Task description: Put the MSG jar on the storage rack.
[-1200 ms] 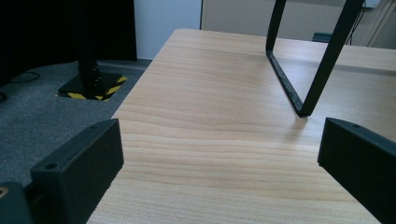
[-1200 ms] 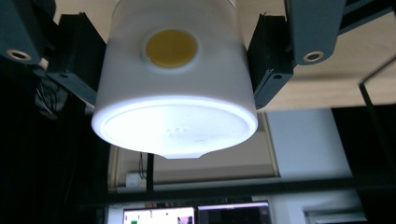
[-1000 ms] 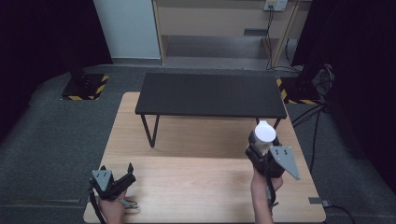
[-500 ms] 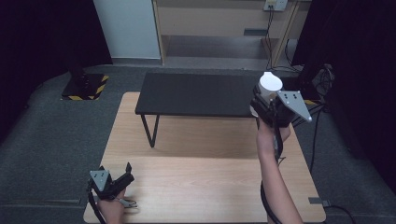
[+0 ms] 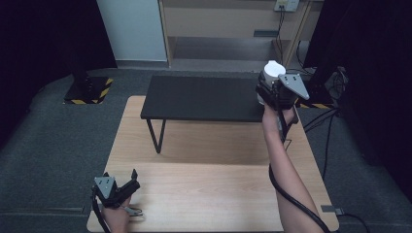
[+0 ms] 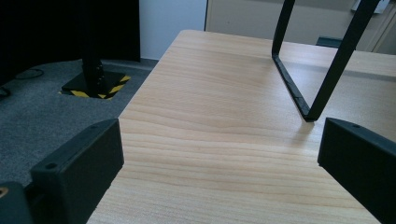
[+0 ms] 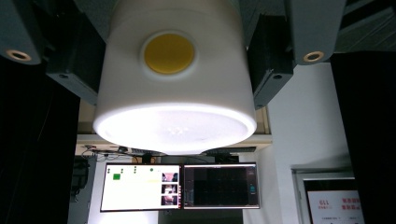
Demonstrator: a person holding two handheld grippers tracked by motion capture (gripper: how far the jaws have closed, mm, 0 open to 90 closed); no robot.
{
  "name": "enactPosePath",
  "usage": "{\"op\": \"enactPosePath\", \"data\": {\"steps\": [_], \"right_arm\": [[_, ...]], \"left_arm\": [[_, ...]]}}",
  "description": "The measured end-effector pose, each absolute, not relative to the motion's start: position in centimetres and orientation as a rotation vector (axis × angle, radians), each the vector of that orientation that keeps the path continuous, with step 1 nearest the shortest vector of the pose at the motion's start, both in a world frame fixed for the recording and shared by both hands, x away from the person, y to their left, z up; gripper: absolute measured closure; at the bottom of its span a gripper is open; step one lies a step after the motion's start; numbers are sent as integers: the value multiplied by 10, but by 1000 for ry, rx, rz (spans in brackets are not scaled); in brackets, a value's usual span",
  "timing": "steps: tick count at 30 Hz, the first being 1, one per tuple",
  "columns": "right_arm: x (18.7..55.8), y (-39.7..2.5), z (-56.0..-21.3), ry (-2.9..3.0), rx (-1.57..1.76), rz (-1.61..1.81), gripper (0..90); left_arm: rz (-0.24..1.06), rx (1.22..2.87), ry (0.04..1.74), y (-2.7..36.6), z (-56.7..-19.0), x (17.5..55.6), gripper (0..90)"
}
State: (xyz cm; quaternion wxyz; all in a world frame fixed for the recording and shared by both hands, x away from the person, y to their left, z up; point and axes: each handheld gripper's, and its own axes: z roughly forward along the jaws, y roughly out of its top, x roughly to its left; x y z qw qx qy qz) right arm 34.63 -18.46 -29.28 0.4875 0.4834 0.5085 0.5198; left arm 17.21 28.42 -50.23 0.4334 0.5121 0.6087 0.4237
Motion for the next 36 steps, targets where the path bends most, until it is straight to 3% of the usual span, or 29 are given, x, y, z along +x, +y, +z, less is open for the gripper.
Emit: {"op": "enactPosePath", "data": {"steps": [25, 27, 29, 30, 31, 32, 36], "right_arm": [[360, -181, -304, 1238, 1192, 1249, 304], [361, -182, -300, 1277, 1175, 1224, 198], [361, -184, -299, 1294, 1163, 1216, 156], [354, -189, -299, 1293, 1143, 1240, 69], [354, -189, -299, 1293, 1143, 1240, 69], [342, -194, -302, 1270, 1122, 1264, 7], [309, -218, -315, 1257, 1082, 1341, 6]], "left_arm": [[1054, 1274, 1519, 284, -502, 172, 0], [1052, 1270, 1521, 284, -502, 172, 0], [1048, 1271, 1523, 285, -502, 172, 0], [1048, 1274, 1523, 284, -502, 172, 0], [1048, 1274, 1523, 284, -502, 172, 0], [1047, 1275, 1522, 284, -502, 172, 0], [1052, 1282, 1519, 283, -502, 172, 0]]}}
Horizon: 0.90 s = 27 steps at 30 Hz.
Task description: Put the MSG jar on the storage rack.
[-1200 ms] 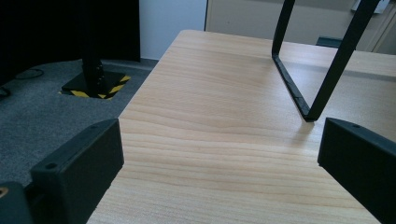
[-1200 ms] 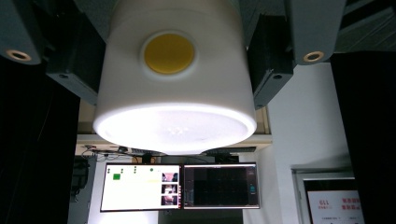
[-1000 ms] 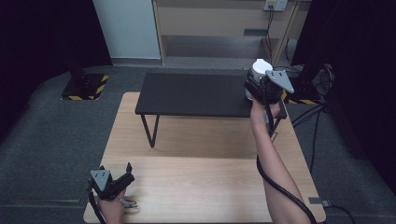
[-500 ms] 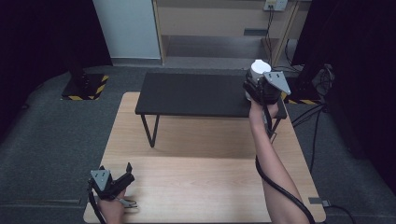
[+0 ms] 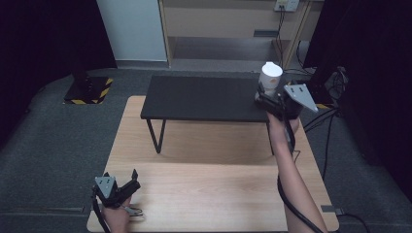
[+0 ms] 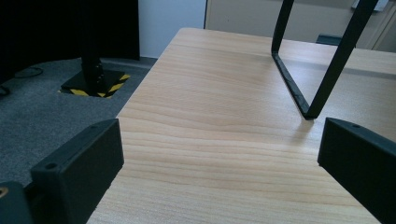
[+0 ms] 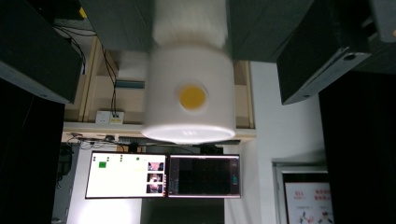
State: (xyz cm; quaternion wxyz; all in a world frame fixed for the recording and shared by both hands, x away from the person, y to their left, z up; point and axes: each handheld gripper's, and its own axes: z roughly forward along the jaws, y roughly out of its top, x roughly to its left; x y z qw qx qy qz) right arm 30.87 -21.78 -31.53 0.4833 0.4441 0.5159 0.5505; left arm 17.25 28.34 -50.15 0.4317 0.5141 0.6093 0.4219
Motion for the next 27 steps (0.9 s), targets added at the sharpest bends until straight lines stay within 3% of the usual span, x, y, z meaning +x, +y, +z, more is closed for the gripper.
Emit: {"op": "enactPosePath", "data": {"steps": [6, 12, 21, 27], "right_arm": [[267, -244, -342, 1250, 1079, 1387, 6], [215, -273, -403, 1288, 1002, 1335, 6], [181, -292, -481, 1343, 1164, 1229, 6], [169, -304, -502, 1340, 1242, 1215, 6]], "left_arm": [[1045, 1286, 1519, 283, -501, 173, 0], [1015, 1254, 1535, 287, -502, 171, 0], [989, 1256, 1536, 290, -501, 172, 0], [941, 1196, 1555, 299, -503, 169, 0]]}}
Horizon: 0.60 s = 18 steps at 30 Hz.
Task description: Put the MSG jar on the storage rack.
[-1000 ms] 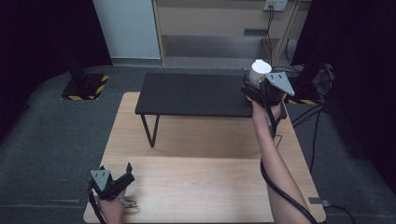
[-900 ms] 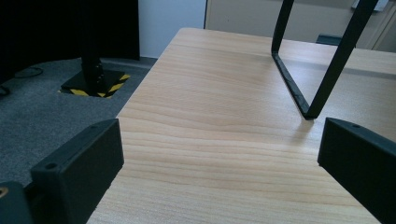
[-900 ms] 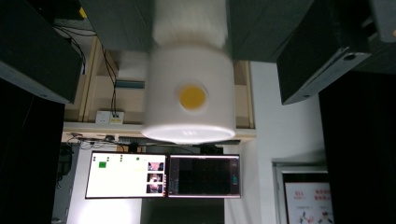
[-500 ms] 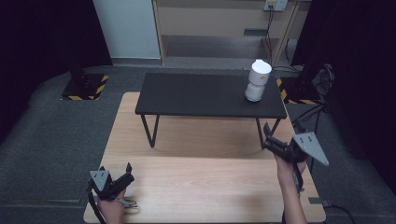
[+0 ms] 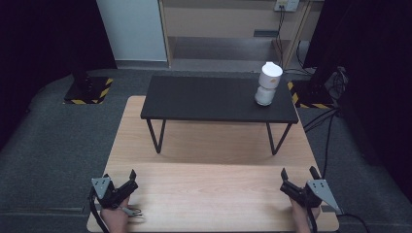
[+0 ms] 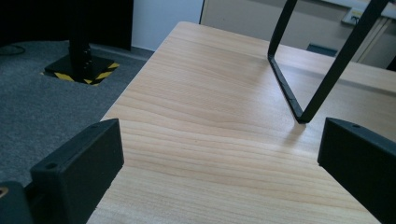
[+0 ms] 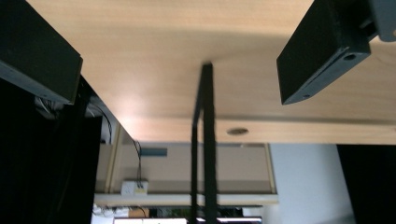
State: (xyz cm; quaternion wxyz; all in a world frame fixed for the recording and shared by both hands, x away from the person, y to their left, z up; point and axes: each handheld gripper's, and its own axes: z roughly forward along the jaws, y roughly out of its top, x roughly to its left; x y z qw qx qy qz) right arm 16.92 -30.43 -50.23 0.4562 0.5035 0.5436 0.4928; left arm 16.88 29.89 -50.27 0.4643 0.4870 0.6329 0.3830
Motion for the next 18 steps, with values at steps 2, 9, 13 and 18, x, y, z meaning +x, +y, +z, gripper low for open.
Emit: {"op": "enactPosePath", "data": {"steps": [2, 9, 13, 18], "right_arm": [[165, -310, -511, 1337, 1273, 1205, 6], [159, -315, -520, 1305, 1320, 1216, 6], [160, -317, -521, 1289, 1341, 1225, 6], [159, -316, -521, 1277, 1357, 1225, 6]], "left_arm": [[949, 1199, 1559, 298, -502, 169, 0], [990, 1311, 1524, 289, -499, 173, 0], [980, 1299, 1529, 291, -499, 172, 0], [983, 1306, 1524, 290, -499, 172, 0]]}}
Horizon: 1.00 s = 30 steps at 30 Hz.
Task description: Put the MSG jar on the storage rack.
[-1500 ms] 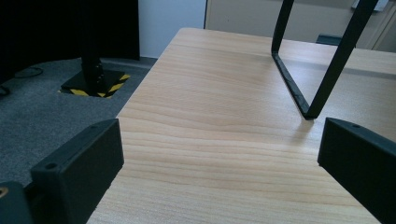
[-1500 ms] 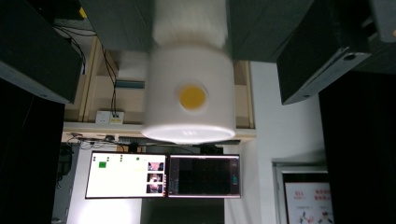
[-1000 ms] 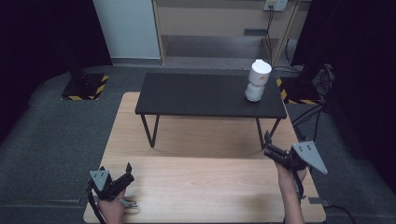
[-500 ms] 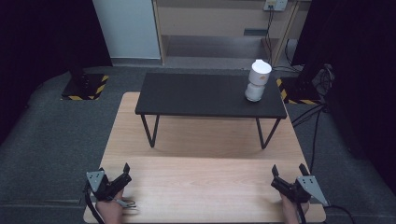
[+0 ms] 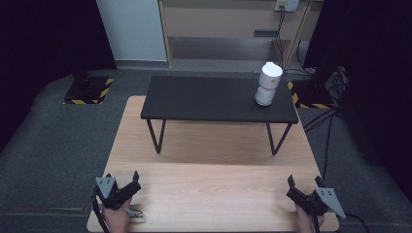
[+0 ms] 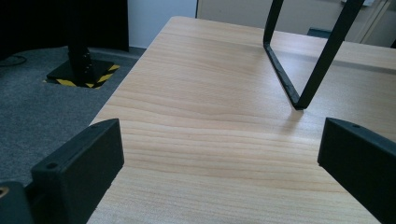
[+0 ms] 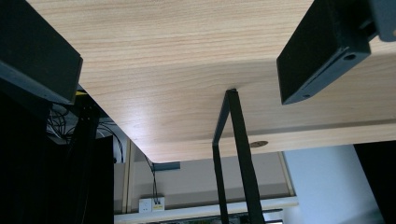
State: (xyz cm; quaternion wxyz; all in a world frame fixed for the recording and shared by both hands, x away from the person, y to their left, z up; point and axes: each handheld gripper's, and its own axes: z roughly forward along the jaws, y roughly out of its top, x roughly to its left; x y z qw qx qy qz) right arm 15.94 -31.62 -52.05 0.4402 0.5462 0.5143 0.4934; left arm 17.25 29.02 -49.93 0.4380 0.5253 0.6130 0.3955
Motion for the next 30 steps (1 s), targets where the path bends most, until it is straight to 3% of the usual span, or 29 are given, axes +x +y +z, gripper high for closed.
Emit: {"op": "enactPosePath", "data": {"steps": [30], "right_arm": [[159, -313, -519, 1276, 1378, 1210, 6]], "left_arm": [[971, 1299, 1529, 292, -499, 172, 0]]}}
